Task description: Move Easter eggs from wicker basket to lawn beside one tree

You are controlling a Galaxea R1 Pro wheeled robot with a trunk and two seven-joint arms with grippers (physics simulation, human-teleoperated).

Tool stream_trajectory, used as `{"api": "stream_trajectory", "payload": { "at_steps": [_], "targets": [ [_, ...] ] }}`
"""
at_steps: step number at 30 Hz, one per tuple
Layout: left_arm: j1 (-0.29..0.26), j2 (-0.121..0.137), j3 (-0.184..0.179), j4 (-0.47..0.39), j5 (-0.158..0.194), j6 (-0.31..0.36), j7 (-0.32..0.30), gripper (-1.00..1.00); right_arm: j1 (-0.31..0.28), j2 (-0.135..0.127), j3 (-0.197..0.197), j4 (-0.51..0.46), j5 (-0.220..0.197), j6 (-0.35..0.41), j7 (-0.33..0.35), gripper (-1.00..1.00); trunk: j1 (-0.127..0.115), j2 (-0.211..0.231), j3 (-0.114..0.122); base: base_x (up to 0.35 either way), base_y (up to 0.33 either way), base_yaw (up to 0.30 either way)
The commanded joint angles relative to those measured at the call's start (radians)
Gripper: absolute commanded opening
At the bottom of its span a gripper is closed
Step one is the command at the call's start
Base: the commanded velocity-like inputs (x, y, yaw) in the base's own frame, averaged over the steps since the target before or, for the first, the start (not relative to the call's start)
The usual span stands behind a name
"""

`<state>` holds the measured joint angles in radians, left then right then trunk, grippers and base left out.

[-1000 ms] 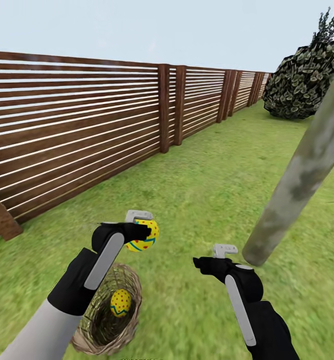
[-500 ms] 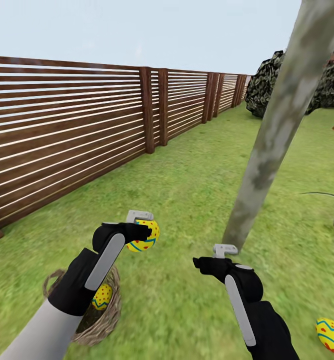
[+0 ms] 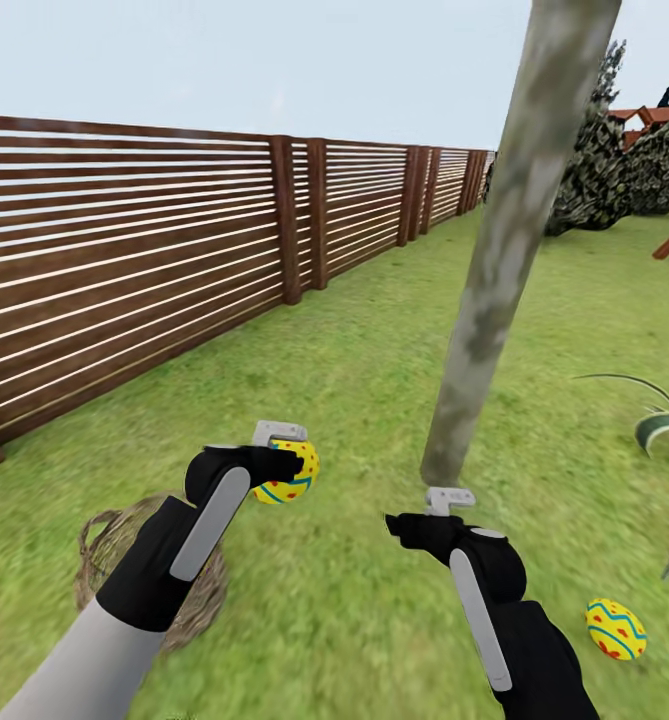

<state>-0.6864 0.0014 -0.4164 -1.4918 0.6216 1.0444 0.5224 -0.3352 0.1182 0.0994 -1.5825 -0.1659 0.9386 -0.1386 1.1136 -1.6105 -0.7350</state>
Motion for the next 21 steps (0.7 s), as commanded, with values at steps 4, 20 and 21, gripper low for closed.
{"api": "stream_trajectory", "payload": {
  "at_steps": [4,20,21],
  "targets": [
    [-0.001,0.0,-0.001,0.001,0.009,0.003,0.01,-1.0,-0.001,0.0,0.0,-0.001,-0.01,0.003,-0.01,1.0,0.0,0.0,0.004,-0.113,-0.267,-0.16],
    [-0.001,-0.006,-0.001,0.01,0.007,0.003,0.015,-1.0,-0.001,0.0,0.0,-0.001,-0.01,0.003,-0.01,1.0,0.0,0.0,0.024,-0.007,-0.29,-0.19],
    [-0.001,-0.006,-0.001,0.01,0.007,0.003,0.015,-1.0,-0.001,0.0,0.0,-0.001,-0.01,0.003,-0.01,1.0,0.0,0.0,0.025,0.0,-0.292,-0.192]
  ]
}}
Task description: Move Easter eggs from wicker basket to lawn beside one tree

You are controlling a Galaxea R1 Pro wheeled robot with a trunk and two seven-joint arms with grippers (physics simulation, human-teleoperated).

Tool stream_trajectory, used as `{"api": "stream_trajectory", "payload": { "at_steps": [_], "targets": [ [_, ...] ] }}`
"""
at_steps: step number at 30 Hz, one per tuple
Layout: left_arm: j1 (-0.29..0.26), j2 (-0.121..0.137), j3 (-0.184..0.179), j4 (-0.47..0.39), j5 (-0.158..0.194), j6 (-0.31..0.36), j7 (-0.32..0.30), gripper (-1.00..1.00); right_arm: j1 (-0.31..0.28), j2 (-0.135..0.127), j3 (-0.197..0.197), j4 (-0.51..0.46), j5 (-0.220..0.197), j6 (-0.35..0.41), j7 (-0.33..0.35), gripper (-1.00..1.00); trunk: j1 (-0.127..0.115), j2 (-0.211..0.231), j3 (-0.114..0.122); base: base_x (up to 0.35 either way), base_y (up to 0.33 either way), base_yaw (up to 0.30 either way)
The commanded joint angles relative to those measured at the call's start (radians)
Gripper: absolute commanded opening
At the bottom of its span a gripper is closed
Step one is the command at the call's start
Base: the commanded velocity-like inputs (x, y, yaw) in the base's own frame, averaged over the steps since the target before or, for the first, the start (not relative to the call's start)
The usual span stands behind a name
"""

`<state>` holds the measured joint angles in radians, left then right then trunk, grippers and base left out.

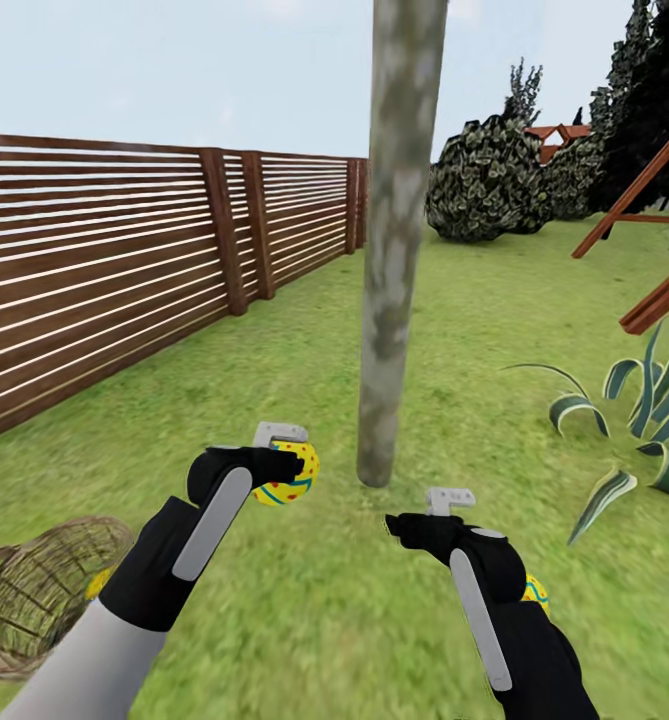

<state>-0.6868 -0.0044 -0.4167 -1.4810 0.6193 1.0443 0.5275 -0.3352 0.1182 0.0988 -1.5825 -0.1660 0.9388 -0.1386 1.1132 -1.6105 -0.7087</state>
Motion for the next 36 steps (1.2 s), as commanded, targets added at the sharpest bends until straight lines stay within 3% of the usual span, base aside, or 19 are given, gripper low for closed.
{"api": "stream_trajectory", "payload": {
  "at_steps": [1,18,26,36],
  "targets": [
    [-0.001,0.0,-0.001,-0.001,0.01,0.003,0.011,-1.0,-0.001,0.0,0.001,-0.001,-0.01,0.003,-0.01,1.0,0.0,0.0,0.0,0.0,-0.292,-0.192],
    [-0.002,-0.002,-0.002,0.004,0.008,0.003,0.012,-1.0,-0.001,0.0,0.001,-0.001,-0.01,0.003,-0.01,1.0,0.0,0.0,0.013,0.007,-0.294,-0.111],
    [-0.002,-0.002,-0.002,0.004,0.007,0.003,0.03,-1.0,-0.001,0.0,0.001,-0.001,-0.01,0.002,-0.01,1.0,0.0,0.0,0.022,0.142,-0.297,-0.177],
    [-0.002,-0.002,-0.002,0.005,0.007,0.003,0.035,-1.0,-0.001,0.0,0.002,-0.001,-0.01,0.002,-0.009,1.0,0.0,0.0,0.022,0.202,-0.265,-0.01]
  ]
}}
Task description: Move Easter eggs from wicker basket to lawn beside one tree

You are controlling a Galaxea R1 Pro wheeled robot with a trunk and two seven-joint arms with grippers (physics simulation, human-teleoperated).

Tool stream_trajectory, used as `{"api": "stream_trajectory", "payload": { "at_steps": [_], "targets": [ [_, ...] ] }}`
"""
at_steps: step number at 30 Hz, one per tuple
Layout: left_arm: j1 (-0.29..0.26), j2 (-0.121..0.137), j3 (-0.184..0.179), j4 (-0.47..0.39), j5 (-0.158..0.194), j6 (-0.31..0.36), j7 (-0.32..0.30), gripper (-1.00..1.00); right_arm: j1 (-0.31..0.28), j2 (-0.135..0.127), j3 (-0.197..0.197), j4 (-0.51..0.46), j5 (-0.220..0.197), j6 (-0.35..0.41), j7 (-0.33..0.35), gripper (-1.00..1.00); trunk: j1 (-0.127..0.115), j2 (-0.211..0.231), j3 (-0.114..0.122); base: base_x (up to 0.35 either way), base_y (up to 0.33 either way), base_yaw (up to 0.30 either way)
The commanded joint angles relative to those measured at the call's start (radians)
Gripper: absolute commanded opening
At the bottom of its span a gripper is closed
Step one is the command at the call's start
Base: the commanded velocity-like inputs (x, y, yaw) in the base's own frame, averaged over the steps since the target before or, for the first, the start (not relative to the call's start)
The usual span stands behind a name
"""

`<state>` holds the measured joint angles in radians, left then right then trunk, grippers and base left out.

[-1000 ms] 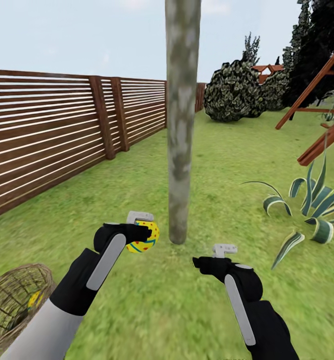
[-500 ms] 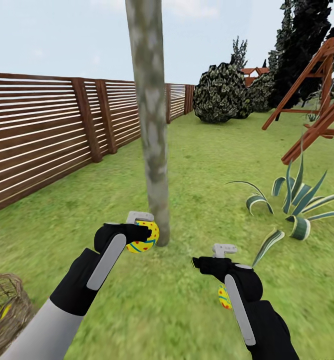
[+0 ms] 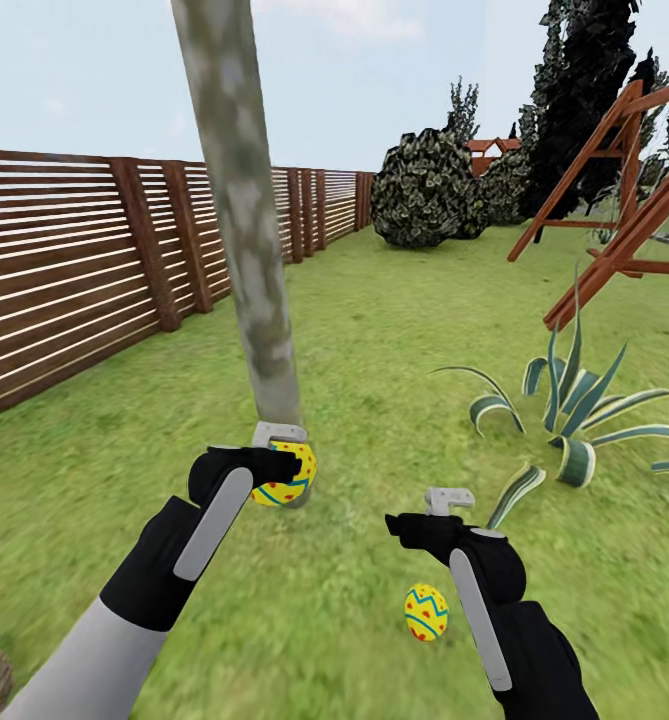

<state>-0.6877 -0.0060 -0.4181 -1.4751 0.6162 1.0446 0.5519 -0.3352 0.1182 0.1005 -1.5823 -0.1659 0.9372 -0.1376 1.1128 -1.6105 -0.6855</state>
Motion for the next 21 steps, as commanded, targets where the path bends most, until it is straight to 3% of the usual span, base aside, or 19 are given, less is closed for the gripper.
{"api": "stream_trajectory", "payload": {
  "at_steps": [1,15,21],
  "targets": [
    [-0.001,0.0,-0.001,-0.001,0.01,0.003,0.011,-1.0,-0.001,0.0,0.001,-0.001,-0.011,0.003,-0.01,1.0,0.0,0.0,-0.001,0.224,-0.247,0.0],
    [-0.001,-0.001,-0.001,0.018,0.01,0.003,0.011,-1.0,-0.001,0.0,-0.001,-0.001,-0.011,0.003,-0.011,1.0,0.0,0.0,0.01,0.186,-0.267,-0.18],
    [-0.001,-0.002,-0.001,0.028,0.01,0.003,0.012,-1.0,-0.001,0.0,-0.001,-0.001,-0.011,0.004,-0.011,1.0,0.0,0.0,0.011,0.028,-0.312,-0.005]
  ]
}}
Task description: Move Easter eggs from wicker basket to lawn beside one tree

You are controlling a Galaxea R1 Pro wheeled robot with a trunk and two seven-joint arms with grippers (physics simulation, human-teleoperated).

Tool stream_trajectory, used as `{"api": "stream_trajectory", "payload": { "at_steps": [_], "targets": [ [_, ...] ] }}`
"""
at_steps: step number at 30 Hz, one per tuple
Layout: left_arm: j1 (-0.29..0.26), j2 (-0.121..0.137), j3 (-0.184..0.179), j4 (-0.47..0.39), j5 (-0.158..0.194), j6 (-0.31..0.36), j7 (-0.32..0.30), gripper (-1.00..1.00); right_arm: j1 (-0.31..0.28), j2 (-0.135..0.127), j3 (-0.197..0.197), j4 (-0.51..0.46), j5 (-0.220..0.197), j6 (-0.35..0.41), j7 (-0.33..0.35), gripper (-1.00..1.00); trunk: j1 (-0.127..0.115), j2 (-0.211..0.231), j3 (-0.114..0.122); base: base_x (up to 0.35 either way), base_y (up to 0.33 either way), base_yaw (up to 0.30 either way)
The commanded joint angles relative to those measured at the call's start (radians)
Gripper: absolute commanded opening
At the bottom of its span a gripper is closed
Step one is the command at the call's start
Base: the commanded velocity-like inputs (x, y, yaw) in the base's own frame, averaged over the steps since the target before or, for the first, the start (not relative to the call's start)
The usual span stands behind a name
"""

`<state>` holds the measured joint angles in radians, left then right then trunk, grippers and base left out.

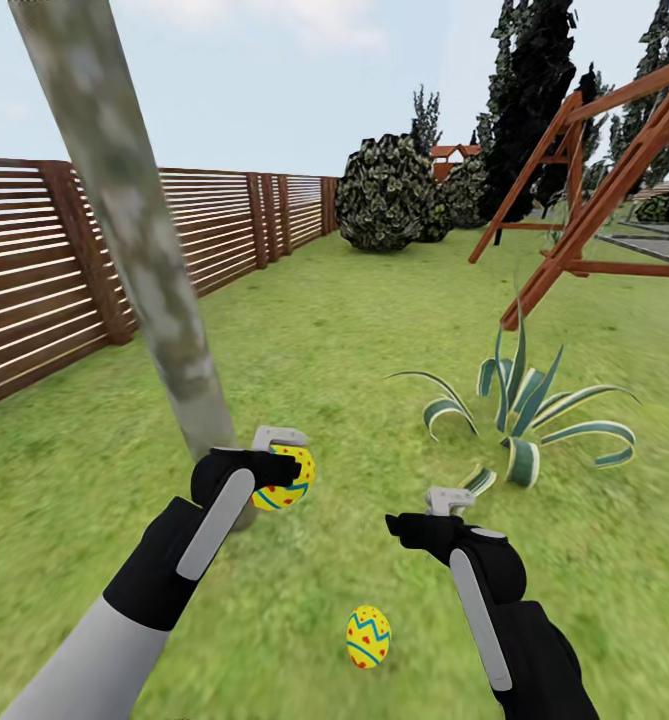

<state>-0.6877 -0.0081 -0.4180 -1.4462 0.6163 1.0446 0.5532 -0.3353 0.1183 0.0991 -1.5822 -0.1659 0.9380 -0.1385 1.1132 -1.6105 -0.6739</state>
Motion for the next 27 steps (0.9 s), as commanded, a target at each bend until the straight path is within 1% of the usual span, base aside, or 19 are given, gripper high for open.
{"api": "stream_trajectory", "payload": {
  "at_steps": [1,7,15,20,26,27],
  "targets": [
    [-0.001,0.0,-0.001,0.0,0.01,0.003,0.011,-1.0,-0.001,0.0,0.001,-0.001,-0.011,0.003,-0.01,1.0,0.0,-0.001,-0.001,0.006,-0.318,0.149],
    [-0.001,-0.001,0.0,0.003,0.01,0.003,0.011,-1.0,-0.001,0.0,0.001,-0.001,-0.011,0.004,-0.01,1.0,0.0,-0.001,-0.001,0.001,-0.319,0.256],
    [-0.001,-0.001,-0.001,0.004,0.011,0.003,0.031,-1.0,-0.001,0.0,0.001,-0.001,-0.011,0.004,-0.01,1.0,0.0,-0.001,-0.001,0.043,-0.319,0.271],
    [0.0,-0.002,-0.007,0.004,0.014,0.003,0.031,-1.0,-0.001,0.0,0.001,-0.001,-0.011,0.004,-0.01,1.0,0.0,-0.001,-0.001,0.019,-0.218,0.062],
    [0.0,-0.002,-0.008,0.004,0.021,0.003,0.03,-1.0,-0.001,0.0,0.001,-0.001,-0.011,0.004,-0.01,1.0,0.0,-0.001,-0.001,0.002,-0.03,0.007],
    [0.0,-0.003,-0.008,0.004,0.022,0.003,0.03,-1.0,-0.001,0.0,0.001,-0.001,-0.011,0.004,-0.01,1.0,0.004,-0.008,-0.004,0.0,-0.005,0.001]
  ]
}}
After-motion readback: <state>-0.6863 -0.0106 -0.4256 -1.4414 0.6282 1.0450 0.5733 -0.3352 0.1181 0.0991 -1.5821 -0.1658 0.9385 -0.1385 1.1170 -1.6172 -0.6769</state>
